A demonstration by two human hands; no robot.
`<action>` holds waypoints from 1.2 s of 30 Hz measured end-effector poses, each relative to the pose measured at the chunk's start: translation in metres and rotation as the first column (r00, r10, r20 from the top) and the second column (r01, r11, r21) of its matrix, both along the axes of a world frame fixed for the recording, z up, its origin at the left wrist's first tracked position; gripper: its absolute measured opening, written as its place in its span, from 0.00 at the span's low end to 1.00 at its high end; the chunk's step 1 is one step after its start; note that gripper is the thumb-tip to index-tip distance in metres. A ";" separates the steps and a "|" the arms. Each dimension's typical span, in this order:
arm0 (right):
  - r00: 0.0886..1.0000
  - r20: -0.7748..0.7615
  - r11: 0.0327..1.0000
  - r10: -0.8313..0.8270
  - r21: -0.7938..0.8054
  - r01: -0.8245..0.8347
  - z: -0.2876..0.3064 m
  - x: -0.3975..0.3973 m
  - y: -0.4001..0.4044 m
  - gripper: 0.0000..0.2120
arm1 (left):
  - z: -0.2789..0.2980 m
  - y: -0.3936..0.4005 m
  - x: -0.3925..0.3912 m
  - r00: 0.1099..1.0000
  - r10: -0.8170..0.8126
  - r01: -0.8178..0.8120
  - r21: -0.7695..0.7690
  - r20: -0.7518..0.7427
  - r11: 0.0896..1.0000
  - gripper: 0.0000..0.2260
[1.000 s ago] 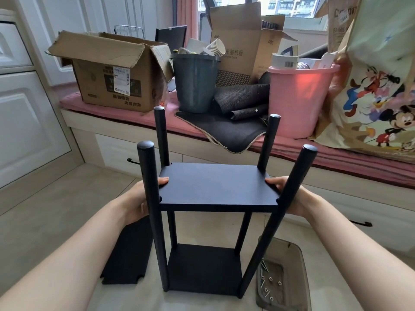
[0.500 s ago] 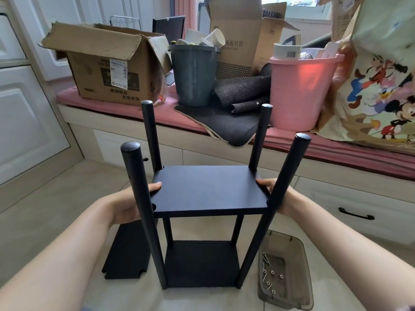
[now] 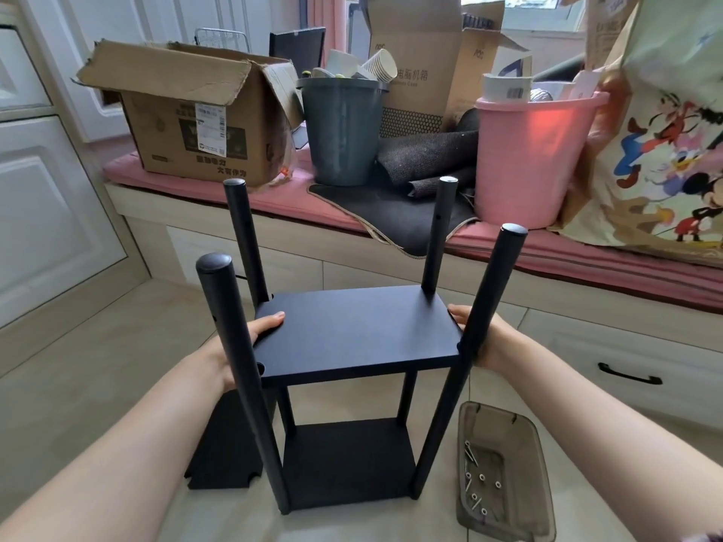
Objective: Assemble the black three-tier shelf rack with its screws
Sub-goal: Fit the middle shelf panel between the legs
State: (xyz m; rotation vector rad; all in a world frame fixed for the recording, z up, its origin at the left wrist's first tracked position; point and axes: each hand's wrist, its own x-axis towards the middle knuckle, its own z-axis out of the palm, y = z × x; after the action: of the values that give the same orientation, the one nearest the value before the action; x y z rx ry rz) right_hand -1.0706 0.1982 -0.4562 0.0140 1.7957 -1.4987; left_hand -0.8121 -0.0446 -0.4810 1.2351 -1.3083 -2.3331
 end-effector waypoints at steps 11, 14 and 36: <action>0.965 0.125 0.946 0.230 0.206 -0.252 0.026 0.007 0.037 0.24 | 0.009 0.016 0.003 0.994 0.109 -0.109 -0.022 0.010 0.994 0.19; 0.997 0.061 0.996 0.056 0.069 -0.061 0.022 0.013 0.023 0.21 | 0.015 0.028 0.003 0.978 0.193 -0.191 0.034 -0.080 0.981 0.11; 0.268 -0.561 0.524 0.783 0.362 -0.771 0.100 0.133 0.022 0.14 | 0.012 0.142 -0.034 0.886 0.400 -0.339 0.261 -0.233 0.904 0.20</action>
State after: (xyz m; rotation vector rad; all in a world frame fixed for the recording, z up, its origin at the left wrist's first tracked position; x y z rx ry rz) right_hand -0.9380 0.2200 -0.3557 -1.4219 1.8433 -0.7139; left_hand -0.8460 0.0971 -0.4688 1.0431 -0.6716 -2.2949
